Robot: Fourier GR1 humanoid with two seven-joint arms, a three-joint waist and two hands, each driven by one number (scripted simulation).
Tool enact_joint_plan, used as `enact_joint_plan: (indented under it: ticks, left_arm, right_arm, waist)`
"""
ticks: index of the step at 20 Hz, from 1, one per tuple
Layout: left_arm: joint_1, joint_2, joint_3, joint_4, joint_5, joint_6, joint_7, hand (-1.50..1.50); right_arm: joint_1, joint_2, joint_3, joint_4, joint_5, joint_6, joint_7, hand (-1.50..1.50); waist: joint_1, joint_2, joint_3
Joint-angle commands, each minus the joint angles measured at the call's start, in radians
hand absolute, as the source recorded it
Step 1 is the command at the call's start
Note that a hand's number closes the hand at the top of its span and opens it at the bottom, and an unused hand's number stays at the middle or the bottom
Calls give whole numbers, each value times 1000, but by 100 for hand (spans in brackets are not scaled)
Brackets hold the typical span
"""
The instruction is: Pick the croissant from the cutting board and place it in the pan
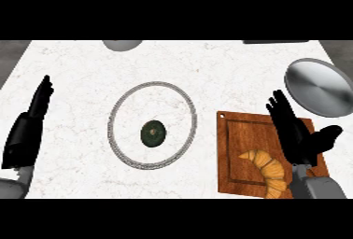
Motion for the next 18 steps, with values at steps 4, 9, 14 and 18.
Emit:
enact_joint_plan:
  ticks: [4,9,14,18]
  left_arm:
    - [2,-156,-97,-5,149,-109,75,0]
    - [31,-273,-160,13,284,-181,160,0]
    - [44,-261,-124,-13,349,-233,184,0]
    - [19,-278,-142,-21,338,-205,240,0]
  right_arm:
    - [-168,-143,252,-161,186,261,-78,150]
    - [-328,-342,311,-267,504,280,-272,-150]
    - [-197,-374,289,-281,534,245,-632,-150]
    - [-212,-513,430,-322,783,299,-519,-150]
  waist:
    - [56,10,-21]
    - [32,7,-19]
    - [29,11,-10]
    - [24,2,-13]
